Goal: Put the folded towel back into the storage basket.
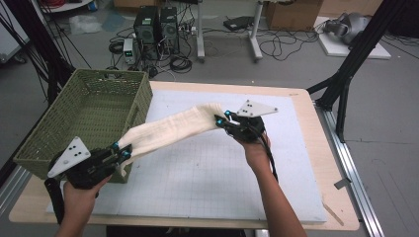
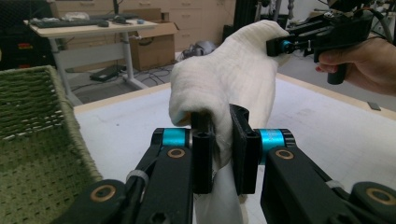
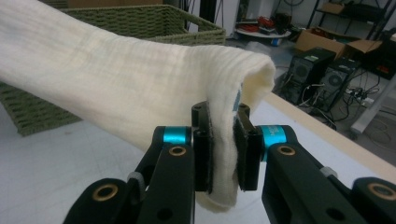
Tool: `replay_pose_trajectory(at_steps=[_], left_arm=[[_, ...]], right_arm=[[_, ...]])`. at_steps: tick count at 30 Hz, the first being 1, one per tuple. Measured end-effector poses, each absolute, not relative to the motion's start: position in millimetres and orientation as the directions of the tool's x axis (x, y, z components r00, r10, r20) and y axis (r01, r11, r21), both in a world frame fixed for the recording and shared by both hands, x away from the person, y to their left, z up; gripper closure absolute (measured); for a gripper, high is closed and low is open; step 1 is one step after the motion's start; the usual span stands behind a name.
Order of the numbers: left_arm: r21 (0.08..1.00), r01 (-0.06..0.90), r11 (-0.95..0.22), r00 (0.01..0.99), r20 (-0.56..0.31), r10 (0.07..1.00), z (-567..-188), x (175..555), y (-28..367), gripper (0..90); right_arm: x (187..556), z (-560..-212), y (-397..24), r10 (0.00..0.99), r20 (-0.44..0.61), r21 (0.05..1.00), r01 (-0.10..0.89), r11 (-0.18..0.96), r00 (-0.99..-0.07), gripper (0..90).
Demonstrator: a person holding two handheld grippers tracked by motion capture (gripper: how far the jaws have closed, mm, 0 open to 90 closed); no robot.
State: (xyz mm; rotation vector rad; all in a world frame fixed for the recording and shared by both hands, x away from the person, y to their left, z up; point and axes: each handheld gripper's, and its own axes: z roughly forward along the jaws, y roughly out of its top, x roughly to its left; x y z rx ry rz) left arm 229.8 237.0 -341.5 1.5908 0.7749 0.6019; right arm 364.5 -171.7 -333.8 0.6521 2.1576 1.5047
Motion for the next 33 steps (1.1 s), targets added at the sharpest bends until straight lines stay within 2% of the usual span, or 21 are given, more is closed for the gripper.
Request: replay_pose_trajectory(at_steps=[21, 33], left_arm=[[0.993, 0.117, -0.018, 0.576, -0.054, 0.815, -331, 225, 271, 80.9], [0.994, 0.107, 0.005, 0.545, -0.063, 0.836, -328, 219, 286, 81.1]], right_arm=[[422, -278, -84, 0.577, -0.133, 0.941, 0.081, 0.330, -0.806, 80.6], [445, -262, -32, 0.564, -0.149, 0.938, 0.065, 0.342, -0.812, 80.7]])
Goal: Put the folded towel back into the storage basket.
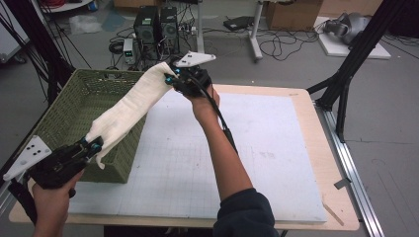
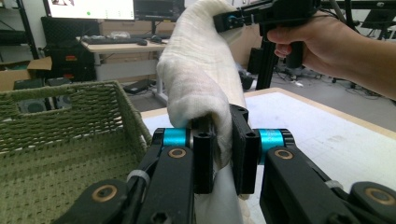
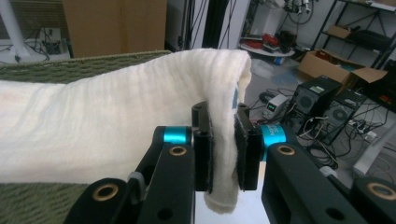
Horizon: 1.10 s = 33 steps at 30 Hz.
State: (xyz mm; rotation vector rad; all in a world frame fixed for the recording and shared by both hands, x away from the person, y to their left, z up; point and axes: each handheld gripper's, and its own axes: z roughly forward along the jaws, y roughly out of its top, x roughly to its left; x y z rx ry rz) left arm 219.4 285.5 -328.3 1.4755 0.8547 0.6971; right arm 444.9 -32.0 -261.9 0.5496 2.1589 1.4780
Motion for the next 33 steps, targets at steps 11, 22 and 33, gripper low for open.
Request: replay_pose_trajectory(at_steps=[11, 22, 33], left_arm=[[0.995, 0.103, 0.016, 0.507, -0.066, 0.860, -328, 216, 296, 81.1], [0.994, 0.102, 0.040, 0.452, -0.082, 0.888, -328, 214, 314, 81.1], [0.989, 0.133, 0.064, 0.393, -0.112, 0.913, -334, 216, 327, 80.5]], right_arm=[[459, -252, 9, 0.552, -0.148, 0.942, 0.052, 0.331, -0.821, 80.7], [476, -247, 64, 0.524, -0.166, 0.930, 0.045, 0.365, -0.836, 80.7], [489, -255, 108, 0.502, -0.170, 0.914, 0.054, 0.401, -0.848, 80.7]])
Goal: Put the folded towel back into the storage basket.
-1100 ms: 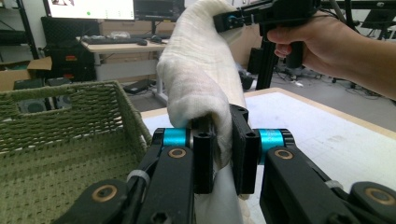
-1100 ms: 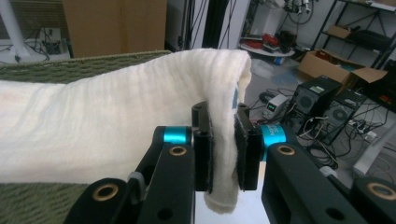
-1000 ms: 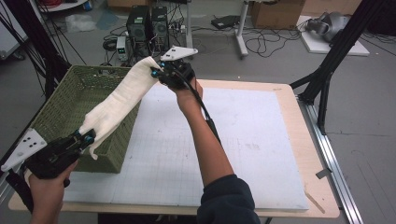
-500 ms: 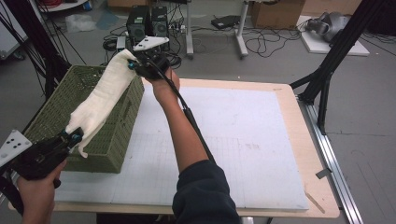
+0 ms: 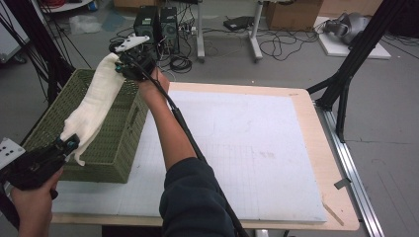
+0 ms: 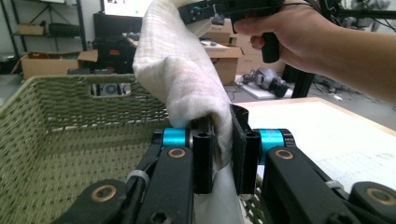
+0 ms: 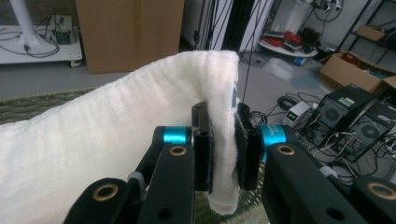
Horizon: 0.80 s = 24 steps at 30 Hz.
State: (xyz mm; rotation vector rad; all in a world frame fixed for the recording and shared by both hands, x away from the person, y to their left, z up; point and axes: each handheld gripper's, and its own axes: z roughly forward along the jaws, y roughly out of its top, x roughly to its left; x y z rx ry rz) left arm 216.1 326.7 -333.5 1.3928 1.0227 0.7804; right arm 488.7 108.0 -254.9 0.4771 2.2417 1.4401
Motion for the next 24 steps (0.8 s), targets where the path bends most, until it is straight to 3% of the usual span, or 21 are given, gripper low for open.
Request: replay_pose_trajectory(at_steps=[6, 8, 9, 10, 12, 13, 24], left_arm=[[0.983, 0.155, 0.096, 0.339, -0.144, 0.930, -337, 217, 334, 79.2], [0.981, 0.158, 0.111, 0.325, -0.158, 0.932, -338, 218, 335, 70.8], [0.978, 0.160, 0.131, 0.307, -0.175, 0.935, -339, 219, 336, 59.2], [0.975, 0.159, 0.153, 0.292, -0.194, 0.936, -340, 220, 338, 49.9], [0.971, 0.152, 0.186, 0.279, -0.223, 0.934, -342, 221, 343, 39.5], [0.971, 0.144, 0.192, 0.277, -0.225, 0.934, -342, 221, 345, 35.6], [0.988, 0.093, 0.124, 0.280, -0.145, 0.949, -341, 219, 346, 21.4]], right_arm=[[496, -261, 127, 0.504, -0.161, 0.915, 0.063, 0.399, -0.848, 80.7], [500, -265, 136, 0.501, -0.154, 0.909, 0.076, 0.409, -0.852, 80.4], [501, -267, 141, 0.501, -0.155, 0.909, 0.076, 0.411, -0.852, 78.0], [501, -270, 145, 0.517, -0.165, 0.912, 0.069, 0.403, -0.840, 69.8], [500, -277, 153, 0.560, -0.156, 0.926, 0.077, 0.370, -0.814, 49.9], [500, -280, 155, 0.565, -0.146, 0.926, 0.089, 0.367, -0.812, 46.3], [482, -287, 128, 0.520, -0.103, 0.924, 0.111, 0.365, -0.848, 37.2]])
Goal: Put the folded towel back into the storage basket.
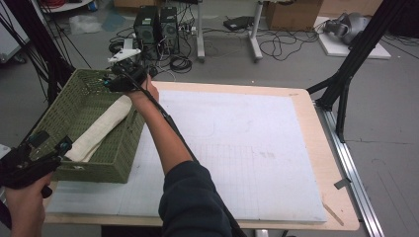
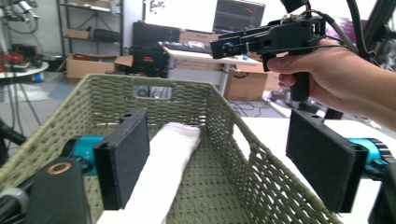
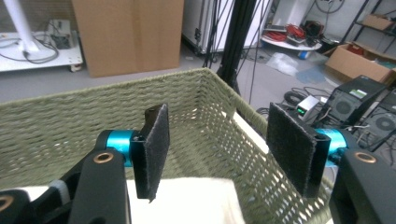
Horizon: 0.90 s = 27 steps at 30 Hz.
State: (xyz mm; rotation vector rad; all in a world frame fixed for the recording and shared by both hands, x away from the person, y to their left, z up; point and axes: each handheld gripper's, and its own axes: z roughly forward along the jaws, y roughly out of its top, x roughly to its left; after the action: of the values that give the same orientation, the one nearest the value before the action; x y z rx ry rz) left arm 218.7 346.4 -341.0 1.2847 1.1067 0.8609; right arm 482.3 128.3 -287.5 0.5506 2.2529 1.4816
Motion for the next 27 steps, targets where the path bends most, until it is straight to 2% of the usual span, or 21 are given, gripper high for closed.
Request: replay_pose_trajectory(at_steps=[5, 9, 18, 27], left_arm=[[0.989, 0.106, 0.101, 0.313, -0.129, 0.941, -341, 222, 339, 19.5], [0.982, 0.145, 0.120, 0.334, -0.163, 0.928, -340, 224, 334, 18.9], [0.979, 0.143, 0.142, 0.406, -0.189, 0.894, -339, 228, 322, 16.1], [0.977, 0.171, 0.130, 0.471, -0.197, 0.860, -339, 235, 307, 16.2]], right_arm=[[477, -290, 107, 0.518, -0.091, 0.919, 0.129, 0.373, -0.851, 32.7], [474, -292, 92, 0.506, -0.057, 0.919, 0.152, 0.363, -0.861, 28.7], [465, -290, 66, 0.496, -0.050, 0.905, 0.171, 0.390, -0.867, 17.4], [455, -292, 36, 0.493, -0.042, 0.904, 0.177, 0.390, -0.869, 17.1]])
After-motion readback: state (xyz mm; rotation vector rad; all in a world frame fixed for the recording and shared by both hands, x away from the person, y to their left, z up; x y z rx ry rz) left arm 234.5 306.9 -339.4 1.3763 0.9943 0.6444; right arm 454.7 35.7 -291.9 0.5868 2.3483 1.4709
